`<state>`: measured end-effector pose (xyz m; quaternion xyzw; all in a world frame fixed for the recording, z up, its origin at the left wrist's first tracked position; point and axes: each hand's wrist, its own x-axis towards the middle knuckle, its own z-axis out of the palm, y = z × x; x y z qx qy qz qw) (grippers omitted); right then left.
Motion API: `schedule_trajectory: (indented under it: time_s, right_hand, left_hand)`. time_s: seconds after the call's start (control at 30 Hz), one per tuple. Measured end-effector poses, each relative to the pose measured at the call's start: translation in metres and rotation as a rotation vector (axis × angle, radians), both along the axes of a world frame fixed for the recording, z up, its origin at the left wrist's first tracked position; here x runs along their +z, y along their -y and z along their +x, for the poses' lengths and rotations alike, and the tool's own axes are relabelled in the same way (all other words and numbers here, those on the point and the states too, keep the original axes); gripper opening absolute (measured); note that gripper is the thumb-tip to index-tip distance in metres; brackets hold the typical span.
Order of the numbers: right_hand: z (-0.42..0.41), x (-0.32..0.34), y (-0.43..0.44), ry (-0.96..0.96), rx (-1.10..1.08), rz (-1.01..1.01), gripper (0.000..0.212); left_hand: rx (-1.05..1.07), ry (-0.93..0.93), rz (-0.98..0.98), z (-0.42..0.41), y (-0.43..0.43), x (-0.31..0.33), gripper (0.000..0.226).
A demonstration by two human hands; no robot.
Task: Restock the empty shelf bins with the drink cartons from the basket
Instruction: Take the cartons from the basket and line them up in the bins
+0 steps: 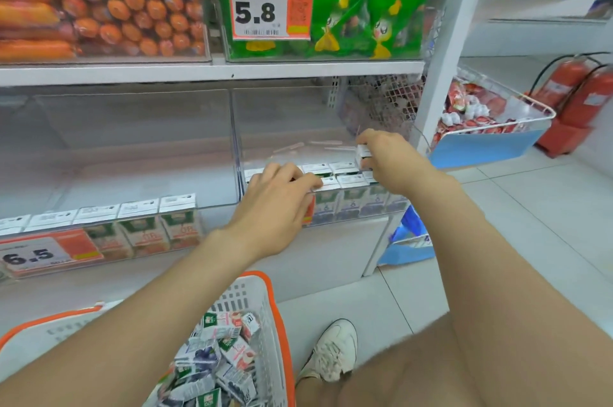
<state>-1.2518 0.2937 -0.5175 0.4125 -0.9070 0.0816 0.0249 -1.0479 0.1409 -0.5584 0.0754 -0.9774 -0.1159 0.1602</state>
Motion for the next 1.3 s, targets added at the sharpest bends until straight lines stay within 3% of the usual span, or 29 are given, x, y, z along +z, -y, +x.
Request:
schedule_trajectory:
  time_s: [0.17,0.33,0.5,0.6,0.7,0.8,0.9,1.1,1.2,1.3]
  right_hand:
    - [0.001,0.001,-0.001,0.151,-0.030,0.138,0.048]
    - [0.029,0.009,0.000,0.161,-0.095,0.053,0.043]
    - [0.110,0.026,0.013,0.064,0.183,-0.137,0.036]
    - [0.166,0.008,0.024,0.125,0.355,0.034,0.027]
    - [0.211,-0.030,0.040,0.214,0.477,0.269,0.015]
    - [0.247,-0.063,0.054,0.274,0.580,0.454,0.017]
    - [0.269,-0.101,0.066,0.320,0.631,0.590,0.031]
    - [0.291,-0.177,0.076,0.346,0.653,0.849,0.036]
    - [0.295,-0.213,0.076,0.377,0.646,0.896,0.031]
    - [0.298,-0.248,0.073,0.441,0.628,0.958,0.013]
  left_hand:
    - [-0.012,0.023,0.019,0.001,0.000,0.001,0.037]
    - [-0.070,0.007,0.114,0.009,0.006,0.005,0.036]
    - [-0.031,-0.340,0.294,0.052,-0.002,0.007,0.025]
    - [0.022,-0.416,0.341,0.088,-0.001,-0.002,0.027]
    - [0.102,-0.286,0.492,0.127,0.009,-0.031,0.027]
    - [0.146,-0.019,0.577,0.163,0.029,-0.077,0.033]
    - [0.194,0.225,0.549,0.196,0.050,-0.131,0.028]
    - [0.175,0.768,0.454,0.241,0.057,-0.230,0.023]
    - [0.186,0.891,0.490,0.249,0.051,-0.262,0.036]
    - [0.127,0.945,0.405,0.252,0.043,-0.285,0.065]
